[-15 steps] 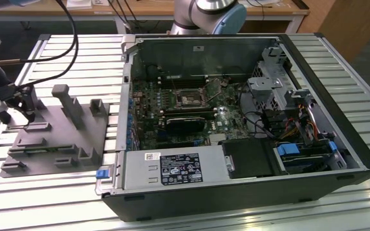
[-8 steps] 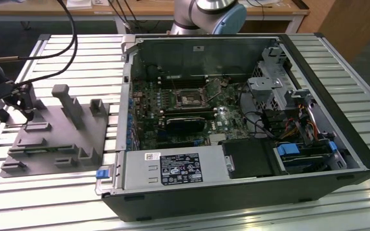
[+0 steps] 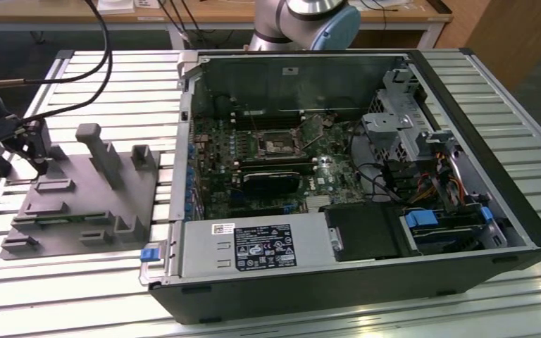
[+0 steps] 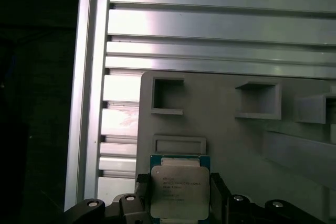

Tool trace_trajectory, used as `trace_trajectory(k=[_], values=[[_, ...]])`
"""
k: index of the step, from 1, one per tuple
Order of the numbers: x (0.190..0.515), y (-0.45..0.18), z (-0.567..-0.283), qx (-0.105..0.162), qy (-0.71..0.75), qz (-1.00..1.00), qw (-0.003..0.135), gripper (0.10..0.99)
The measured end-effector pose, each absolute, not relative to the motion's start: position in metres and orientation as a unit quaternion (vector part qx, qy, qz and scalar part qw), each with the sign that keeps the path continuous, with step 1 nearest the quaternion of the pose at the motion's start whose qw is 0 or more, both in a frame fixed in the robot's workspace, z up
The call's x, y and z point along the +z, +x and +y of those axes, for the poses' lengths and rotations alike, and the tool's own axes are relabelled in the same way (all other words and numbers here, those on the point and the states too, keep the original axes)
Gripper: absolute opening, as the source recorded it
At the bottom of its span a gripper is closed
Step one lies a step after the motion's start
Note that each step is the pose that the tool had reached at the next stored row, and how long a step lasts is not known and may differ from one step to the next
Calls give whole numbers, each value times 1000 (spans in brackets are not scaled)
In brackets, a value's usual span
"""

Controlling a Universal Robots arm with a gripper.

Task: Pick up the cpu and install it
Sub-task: 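Pick up the cpu and move it towards the insertion slot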

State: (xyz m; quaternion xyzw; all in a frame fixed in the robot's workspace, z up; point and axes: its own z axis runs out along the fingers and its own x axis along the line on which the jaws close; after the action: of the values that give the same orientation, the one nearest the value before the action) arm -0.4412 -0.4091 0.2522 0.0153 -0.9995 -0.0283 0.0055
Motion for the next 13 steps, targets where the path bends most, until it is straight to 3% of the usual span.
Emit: trace_trajectory(k=[13], values=[[262,-441,-409,-28,15,-999,6,541]])
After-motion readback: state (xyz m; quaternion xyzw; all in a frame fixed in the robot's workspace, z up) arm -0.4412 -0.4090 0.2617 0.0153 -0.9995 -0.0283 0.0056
